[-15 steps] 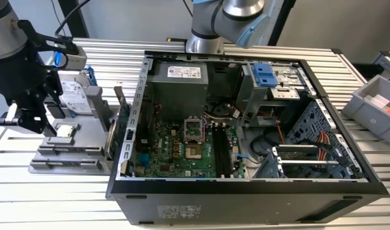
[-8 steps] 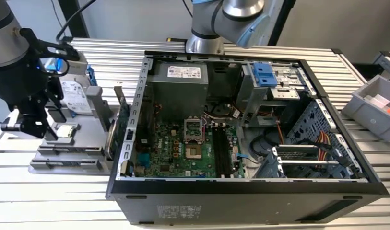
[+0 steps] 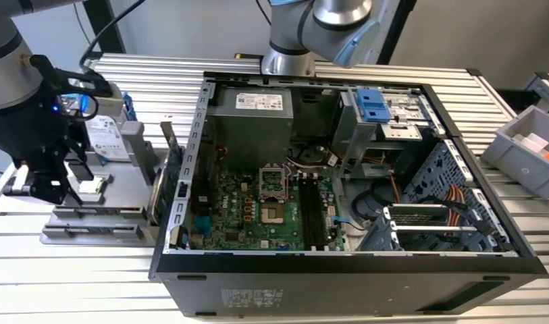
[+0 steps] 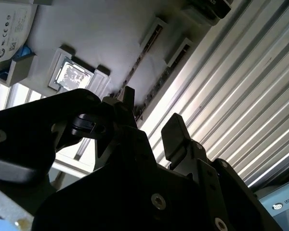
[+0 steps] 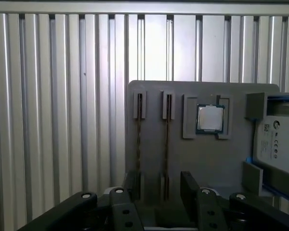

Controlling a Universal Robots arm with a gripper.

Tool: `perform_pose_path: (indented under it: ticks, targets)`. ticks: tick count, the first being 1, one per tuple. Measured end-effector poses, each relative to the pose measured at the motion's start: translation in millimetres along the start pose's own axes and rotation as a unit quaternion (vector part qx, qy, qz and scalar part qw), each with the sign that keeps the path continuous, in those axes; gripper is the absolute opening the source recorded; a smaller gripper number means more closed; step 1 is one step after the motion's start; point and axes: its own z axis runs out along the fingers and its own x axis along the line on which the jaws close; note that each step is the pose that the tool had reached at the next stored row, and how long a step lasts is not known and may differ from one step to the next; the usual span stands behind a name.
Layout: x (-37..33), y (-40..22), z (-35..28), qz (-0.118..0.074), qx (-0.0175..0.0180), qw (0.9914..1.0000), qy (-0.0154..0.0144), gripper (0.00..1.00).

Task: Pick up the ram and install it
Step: 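Pick up the ram and move it above insertion slot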

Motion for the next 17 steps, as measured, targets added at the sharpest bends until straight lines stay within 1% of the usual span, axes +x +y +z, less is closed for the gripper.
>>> perform_pose_path:
  ticks: [7, 17]
  targets:
    - [8.5, 0.2, 8.8, 0.000, 0.0000, 1.00000, 0.0000, 1.00]
    - [9.4, 0.3, 20.2, -0.004, -0.0001, 0.99999, 0.0000, 1.00]
